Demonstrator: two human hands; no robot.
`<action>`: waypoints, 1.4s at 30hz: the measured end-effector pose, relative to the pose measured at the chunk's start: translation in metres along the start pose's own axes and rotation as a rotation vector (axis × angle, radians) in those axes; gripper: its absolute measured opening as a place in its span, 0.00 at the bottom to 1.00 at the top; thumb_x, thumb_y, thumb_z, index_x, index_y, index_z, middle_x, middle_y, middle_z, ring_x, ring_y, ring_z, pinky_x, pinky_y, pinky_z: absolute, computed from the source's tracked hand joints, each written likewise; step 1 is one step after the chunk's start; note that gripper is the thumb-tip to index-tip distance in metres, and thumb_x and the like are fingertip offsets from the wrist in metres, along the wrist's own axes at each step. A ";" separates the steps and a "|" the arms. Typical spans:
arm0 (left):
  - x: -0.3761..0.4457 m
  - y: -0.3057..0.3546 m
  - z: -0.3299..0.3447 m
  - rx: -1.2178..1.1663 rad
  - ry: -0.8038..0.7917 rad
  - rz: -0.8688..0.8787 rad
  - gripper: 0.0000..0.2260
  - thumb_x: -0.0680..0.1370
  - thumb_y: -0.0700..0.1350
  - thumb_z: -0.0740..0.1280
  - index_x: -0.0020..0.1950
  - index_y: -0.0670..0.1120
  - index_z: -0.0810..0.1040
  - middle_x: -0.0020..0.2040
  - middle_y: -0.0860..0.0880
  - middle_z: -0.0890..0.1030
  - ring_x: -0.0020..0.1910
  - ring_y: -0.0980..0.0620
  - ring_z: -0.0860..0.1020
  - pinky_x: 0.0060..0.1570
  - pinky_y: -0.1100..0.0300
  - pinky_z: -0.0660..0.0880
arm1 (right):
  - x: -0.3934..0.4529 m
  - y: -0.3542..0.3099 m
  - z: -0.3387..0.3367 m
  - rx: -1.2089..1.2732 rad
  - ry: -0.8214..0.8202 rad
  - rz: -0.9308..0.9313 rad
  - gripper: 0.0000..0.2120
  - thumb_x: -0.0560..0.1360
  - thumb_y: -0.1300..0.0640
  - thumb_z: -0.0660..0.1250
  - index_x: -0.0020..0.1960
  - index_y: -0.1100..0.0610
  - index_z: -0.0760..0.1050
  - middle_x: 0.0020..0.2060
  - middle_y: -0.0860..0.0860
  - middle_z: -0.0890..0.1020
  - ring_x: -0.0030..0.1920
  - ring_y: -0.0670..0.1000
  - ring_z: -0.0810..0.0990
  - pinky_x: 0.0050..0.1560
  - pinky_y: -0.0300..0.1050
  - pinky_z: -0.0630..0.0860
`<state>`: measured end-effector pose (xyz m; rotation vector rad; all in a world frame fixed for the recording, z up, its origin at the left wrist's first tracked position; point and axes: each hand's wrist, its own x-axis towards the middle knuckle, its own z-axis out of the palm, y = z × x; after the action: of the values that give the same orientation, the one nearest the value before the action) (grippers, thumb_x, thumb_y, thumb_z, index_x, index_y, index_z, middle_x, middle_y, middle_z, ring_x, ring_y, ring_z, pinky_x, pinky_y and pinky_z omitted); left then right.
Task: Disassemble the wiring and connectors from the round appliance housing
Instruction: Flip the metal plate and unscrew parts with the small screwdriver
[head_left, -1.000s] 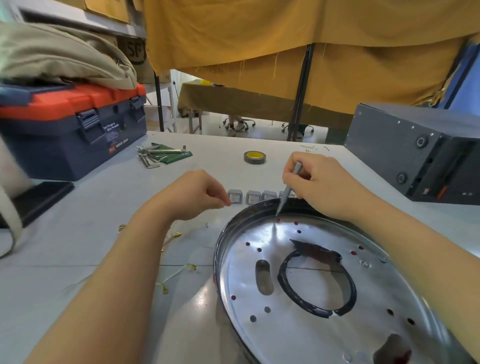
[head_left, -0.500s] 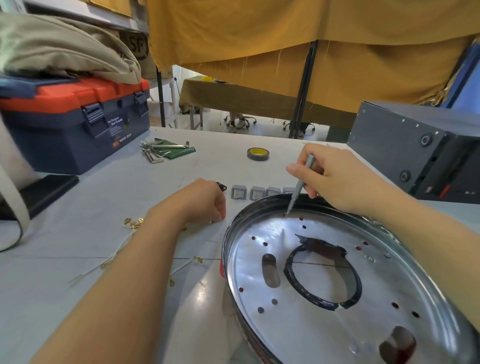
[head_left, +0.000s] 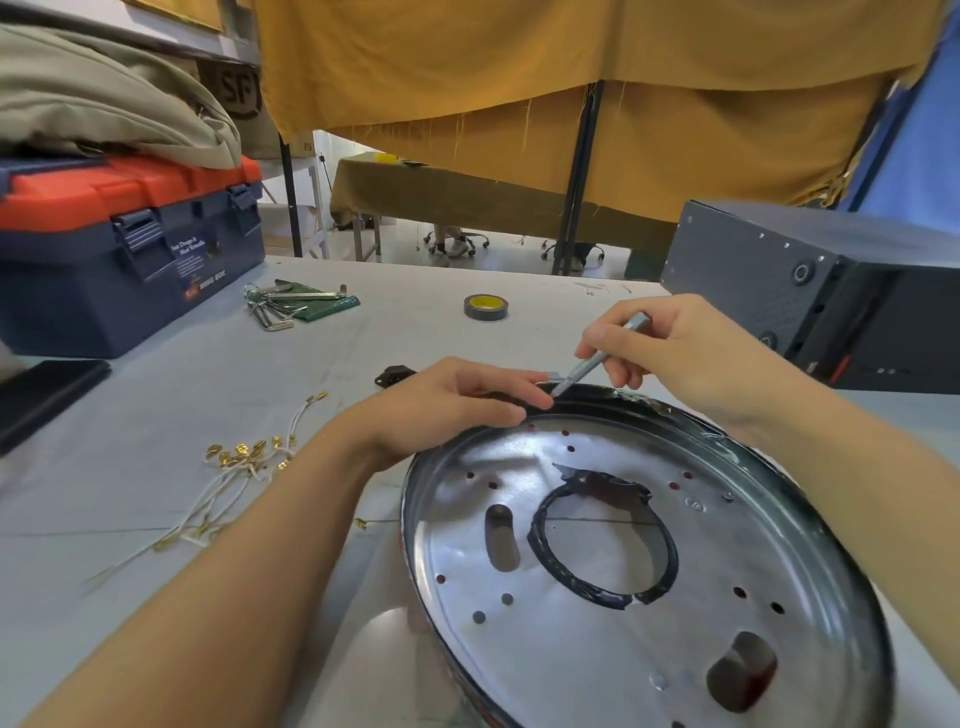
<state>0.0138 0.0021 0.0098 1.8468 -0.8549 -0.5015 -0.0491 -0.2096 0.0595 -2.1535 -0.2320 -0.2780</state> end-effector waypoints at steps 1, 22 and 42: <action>0.001 -0.001 0.001 0.023 0.013 -0.016 0.12 0.78 0.41 0.64 0.56 0.54 0.82 0.65 0.61 0.75 0.65 0.61 0.72 0.68 0.58 0.66 | 0.000 0.002 0.000 0.012 0.001 0.009 0.10 0.76 0.52 0.67 0.41 0.55 0.82 0.27 0.49 0.78 0.28 0.43 0.74 0.35 0.31 0.74; -0.005 0.005 -0.014 0.471 0.284 -0.039 0.07 0.77 0.48 0.65 0.42 0.58 0.81 0.32 0.52 0.74 0.30 0.56 0.70 0.34 0.63 0.68 | -0.012 0.023 -0.010 0.116 0.176 0.117 0.12 0.79 0.53 0.62 0.45 0.57 0.82 0.29 0.50 0.80 0.30 0.45 0.75 0.37 0.35 0.76; -0.013 0.013 -0.018 0.694 0.221 -0.262 0.08 0.76 0.45 0.60 0.54 0.55 0.69 0.37 0.49 0.77 0.35 0.49 0.77 0.39 0.55 0.76 | -0.007 0.038 -0.003 0.144 0.156 0.115 0.11 0.78 0.53 0.65 0.41 0.58 0.80 0.27 0.51 0.78 0.29 0.46 0.74 0.32 0.33 0.73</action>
<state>0.0133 0.0197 0.0285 2.6150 -0.6820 -0.1498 -0.0457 -0.2335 0.0297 -1.9834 -0.0372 -0.3497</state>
